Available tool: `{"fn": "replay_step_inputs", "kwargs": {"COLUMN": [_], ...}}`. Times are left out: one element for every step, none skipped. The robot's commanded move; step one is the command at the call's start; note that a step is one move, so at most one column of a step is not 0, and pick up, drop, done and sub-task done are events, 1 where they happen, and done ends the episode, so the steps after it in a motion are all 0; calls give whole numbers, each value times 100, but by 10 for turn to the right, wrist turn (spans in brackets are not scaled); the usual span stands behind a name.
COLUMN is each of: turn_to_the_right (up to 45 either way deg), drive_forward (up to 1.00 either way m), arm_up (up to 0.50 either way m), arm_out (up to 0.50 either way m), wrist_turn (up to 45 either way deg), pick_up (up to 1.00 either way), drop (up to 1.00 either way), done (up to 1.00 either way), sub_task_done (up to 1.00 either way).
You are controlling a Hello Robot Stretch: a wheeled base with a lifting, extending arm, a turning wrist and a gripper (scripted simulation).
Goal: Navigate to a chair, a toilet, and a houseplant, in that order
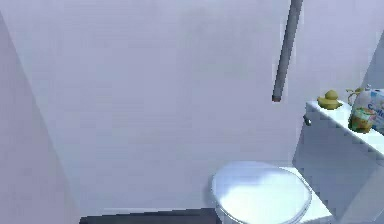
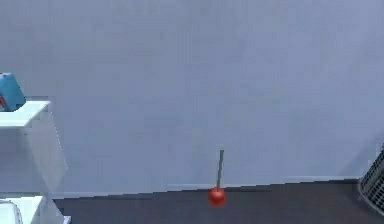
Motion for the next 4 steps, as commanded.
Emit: {"fn": "replay_step_inputs", "kwargs": {"turn_to_the_right": [210, 0, 450, 450], "drive_forward": [0, 0, 0, 0], "arm_up": [0, 0, 0, 0], "arm_out": [0, 0, 0, 0], "wrist_turn": [0, 0, 0, 0], "pick_up": [0, 0, 0, 0], "drop": [0, 0, 0, 0], "done": [0, 0, 0, 0], "sub_task_done": [0, 100, 0, 0]}}
